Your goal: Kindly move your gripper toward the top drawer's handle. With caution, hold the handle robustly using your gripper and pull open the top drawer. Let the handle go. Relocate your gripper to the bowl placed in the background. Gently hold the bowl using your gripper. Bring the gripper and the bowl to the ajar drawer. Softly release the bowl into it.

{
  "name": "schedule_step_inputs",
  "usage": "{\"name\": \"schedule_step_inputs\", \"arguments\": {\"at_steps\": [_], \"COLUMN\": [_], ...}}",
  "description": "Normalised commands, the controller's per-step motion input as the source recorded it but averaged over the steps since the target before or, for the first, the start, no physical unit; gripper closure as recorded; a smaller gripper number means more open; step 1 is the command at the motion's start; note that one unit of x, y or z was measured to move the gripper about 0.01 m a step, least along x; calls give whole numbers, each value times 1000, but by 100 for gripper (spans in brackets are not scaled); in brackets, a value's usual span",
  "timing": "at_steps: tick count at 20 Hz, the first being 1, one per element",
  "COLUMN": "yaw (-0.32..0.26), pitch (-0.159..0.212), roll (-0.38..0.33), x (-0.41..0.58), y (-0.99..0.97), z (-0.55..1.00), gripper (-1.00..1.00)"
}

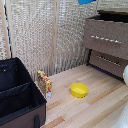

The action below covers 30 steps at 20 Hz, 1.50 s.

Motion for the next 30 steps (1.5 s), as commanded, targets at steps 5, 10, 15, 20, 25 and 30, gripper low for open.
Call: {"name": "schedule_step_inputs", "arguments": {"at_steps": [5,10,15,20,25,30], "yaw": [-99,-76,-43,-4,-17,-77], "pitch": [156,97,41,2,5,21], "roll": [7,4,-15,1,0,9], "x": [-210,-260,-334,-214,-161,102], "y": [-889,-746,-238,-47,55,-5], "z": [321,-50,-156,-22,-58,96], "gripper": [100,100,-100,-100,-100,-100]}}
